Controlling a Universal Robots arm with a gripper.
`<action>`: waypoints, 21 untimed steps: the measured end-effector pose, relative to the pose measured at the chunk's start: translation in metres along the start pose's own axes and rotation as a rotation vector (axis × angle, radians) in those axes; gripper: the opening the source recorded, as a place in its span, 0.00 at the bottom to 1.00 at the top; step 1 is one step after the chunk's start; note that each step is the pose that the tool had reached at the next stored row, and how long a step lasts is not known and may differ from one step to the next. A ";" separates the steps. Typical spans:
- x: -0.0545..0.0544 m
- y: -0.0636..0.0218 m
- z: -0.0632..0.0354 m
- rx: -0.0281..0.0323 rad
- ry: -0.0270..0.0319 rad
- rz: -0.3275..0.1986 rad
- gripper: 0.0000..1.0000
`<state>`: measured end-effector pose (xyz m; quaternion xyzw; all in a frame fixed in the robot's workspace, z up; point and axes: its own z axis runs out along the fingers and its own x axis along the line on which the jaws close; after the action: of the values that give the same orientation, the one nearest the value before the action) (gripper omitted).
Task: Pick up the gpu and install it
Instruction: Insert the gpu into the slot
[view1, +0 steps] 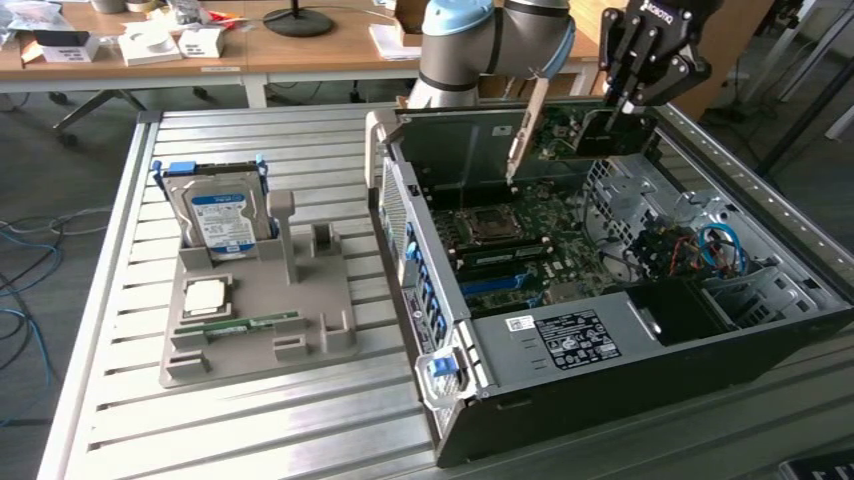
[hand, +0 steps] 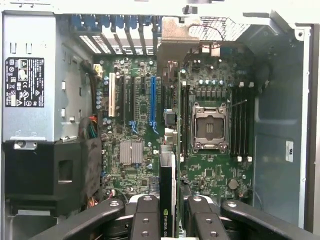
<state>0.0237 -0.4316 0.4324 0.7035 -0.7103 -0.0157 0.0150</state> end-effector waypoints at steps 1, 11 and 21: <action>0.000 0.0005 0.0005 0.0118 -0.0003 -0.001 0.26; 0.000 0.0042 0.0149 0.0296 -0.0004 -0.005 0.26; 0.000 0.0047 0.0222 0.0296 -0.0002 -0.006 0.26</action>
<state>0.0180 -0.4316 0.4104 0.7058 -0.7084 -0.0053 0.0045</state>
